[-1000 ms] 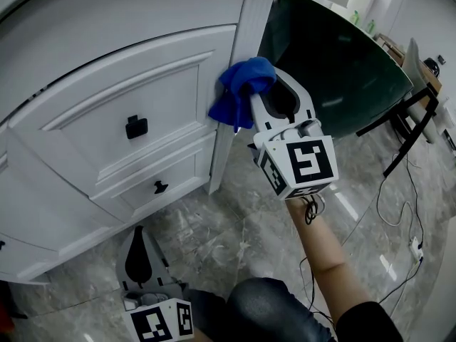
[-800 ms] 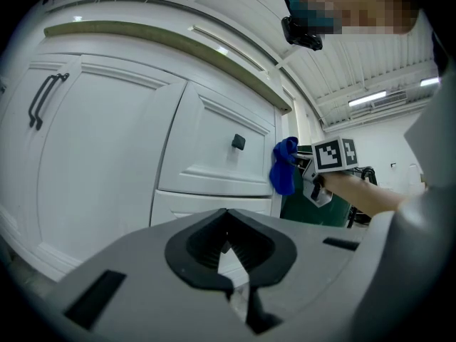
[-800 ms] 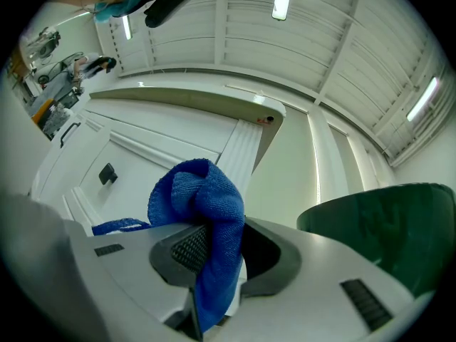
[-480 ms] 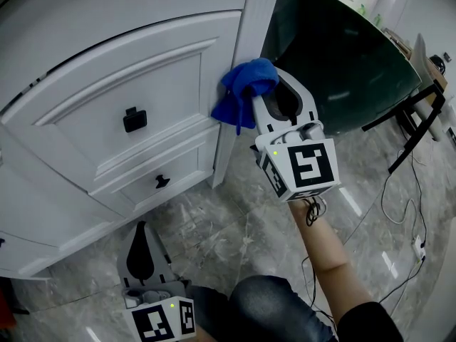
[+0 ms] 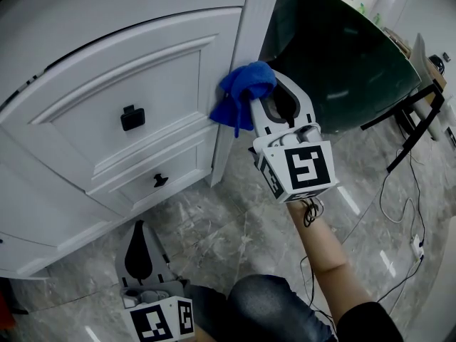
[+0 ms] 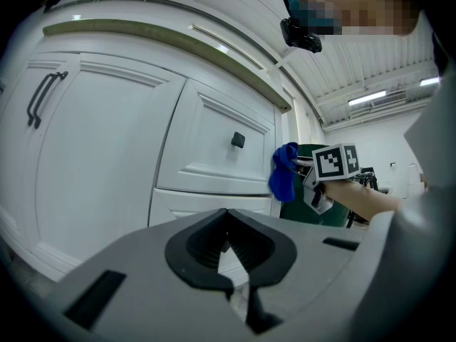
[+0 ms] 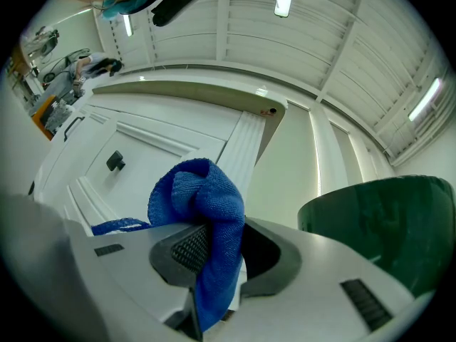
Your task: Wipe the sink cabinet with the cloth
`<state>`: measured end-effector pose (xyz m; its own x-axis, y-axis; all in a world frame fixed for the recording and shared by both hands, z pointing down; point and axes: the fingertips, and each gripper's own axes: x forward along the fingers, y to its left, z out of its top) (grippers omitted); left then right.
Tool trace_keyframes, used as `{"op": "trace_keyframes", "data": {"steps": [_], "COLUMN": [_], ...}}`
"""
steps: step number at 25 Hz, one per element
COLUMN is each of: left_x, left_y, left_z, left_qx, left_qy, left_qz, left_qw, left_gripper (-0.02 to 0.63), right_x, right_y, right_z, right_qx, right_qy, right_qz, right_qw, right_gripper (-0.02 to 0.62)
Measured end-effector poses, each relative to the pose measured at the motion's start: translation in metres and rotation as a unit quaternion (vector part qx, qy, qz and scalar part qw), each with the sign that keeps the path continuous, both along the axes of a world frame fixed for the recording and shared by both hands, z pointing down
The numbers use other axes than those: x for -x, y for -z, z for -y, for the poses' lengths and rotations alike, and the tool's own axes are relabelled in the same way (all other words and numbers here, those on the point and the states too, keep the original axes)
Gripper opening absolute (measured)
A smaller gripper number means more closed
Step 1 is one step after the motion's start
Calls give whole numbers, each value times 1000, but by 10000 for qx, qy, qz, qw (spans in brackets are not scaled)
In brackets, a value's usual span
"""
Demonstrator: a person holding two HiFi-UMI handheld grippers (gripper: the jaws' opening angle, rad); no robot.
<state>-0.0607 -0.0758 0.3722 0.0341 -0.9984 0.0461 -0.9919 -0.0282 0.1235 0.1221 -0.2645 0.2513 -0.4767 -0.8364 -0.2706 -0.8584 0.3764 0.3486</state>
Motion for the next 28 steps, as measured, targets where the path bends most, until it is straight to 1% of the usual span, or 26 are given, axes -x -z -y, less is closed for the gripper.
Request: {"op": "trace_keyframes", "data": {"steps": [6, 16, 19, 21, 24, 26, 28], "left_x": [0, -1, -1, -2, -11, -20, -26], "left_y": [2, 2, 2, 1, -5, -7, -5], "left_z": [-2, -1, -2, -1, 0, 0, 1], "left_qx": [-17, -6, -9, -10, 63, 95, 43], "left_qy": [8, 6, 12, 5, -104, -268, -401], "left_qz": [4, 3, 11, 16, -16, -3, 69], "left_qw": [10000, 10000, 10000, 10000, 9999, 9996, 9992], "left_gripper": [0, 0, 0, 0, 0, 0, 0], "right_x": [0, -1, -1, -1, -3, -3, -3], "right_y": [-4, -16, -17, -16, -16, -16, -16], "right_z": [0, 1, 1, -1, -2, -1, 0], "right_qx": [-21, 120, 77, -12, -79, -45, 55], "right_qy": [-34, -14, -43, -155, -482, -687, -834], "right_qz": [4, 64, 139, 225, 382, 419, 451], "right_qw": [10000, 9999, 9999, 9996, 9981, 9968, 9955], "right_gripper": [114, 114, 114, 114, 114, 114, 114]}}
